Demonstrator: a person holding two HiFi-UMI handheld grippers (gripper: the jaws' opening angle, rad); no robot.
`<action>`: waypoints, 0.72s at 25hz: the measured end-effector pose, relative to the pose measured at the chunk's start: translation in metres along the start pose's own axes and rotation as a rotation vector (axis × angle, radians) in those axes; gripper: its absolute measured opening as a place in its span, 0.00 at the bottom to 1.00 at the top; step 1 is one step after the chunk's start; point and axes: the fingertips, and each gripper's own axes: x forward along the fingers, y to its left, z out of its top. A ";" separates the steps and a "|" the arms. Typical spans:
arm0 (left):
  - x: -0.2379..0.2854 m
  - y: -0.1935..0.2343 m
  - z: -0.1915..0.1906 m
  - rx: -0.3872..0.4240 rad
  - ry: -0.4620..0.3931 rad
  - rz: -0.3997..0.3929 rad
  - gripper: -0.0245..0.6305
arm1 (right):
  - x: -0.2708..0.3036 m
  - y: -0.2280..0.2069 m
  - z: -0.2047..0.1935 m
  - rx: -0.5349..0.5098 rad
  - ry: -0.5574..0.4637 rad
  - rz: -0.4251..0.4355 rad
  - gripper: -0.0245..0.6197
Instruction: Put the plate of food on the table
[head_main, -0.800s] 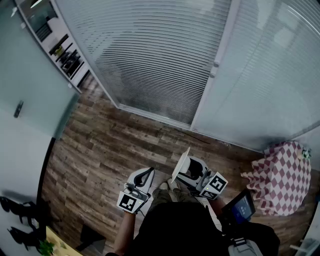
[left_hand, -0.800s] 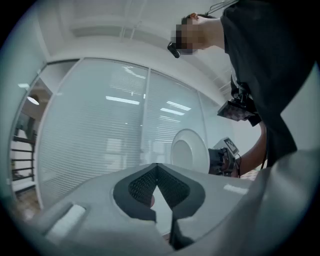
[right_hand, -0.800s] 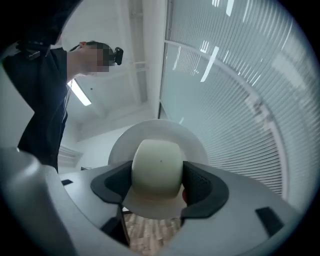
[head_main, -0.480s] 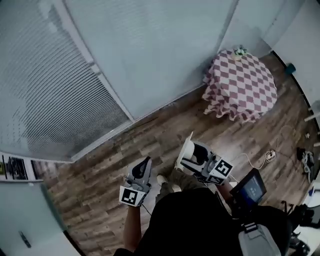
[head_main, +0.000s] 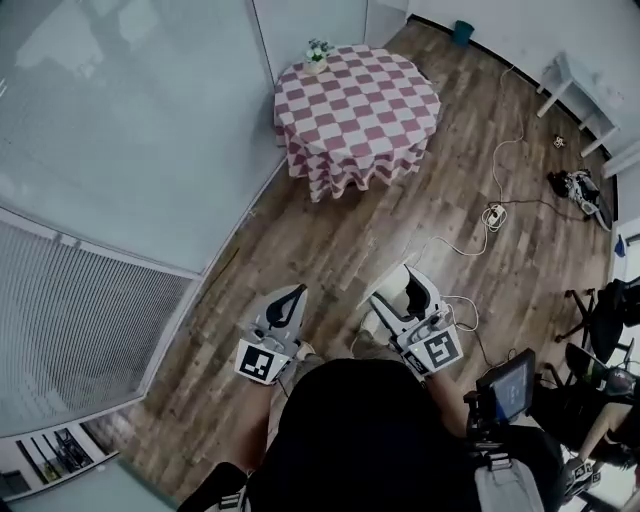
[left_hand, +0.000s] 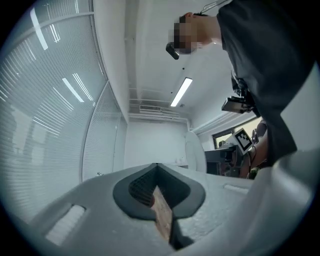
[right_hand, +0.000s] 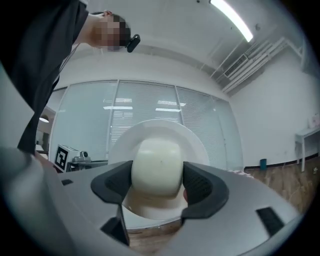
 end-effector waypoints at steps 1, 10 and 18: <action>0.014 -0.007 0.000 0.005 -0.002 -0.007 0.03 | -0.010 -0.015 0.001 -0.009 -0.001 -0.036 0.53; 0.083 -0.032 0.004 0.028 -0.049 0.007 0.03 | -0.056 -0.073 0.007 -0.043 -0.033 -0.224 0.53; 0.089 -0.023 0.008 0.031 -0.050 0.013 0.03 | -0.053 -0.081 0.003 -0.073 -0.022 -0.290 0.53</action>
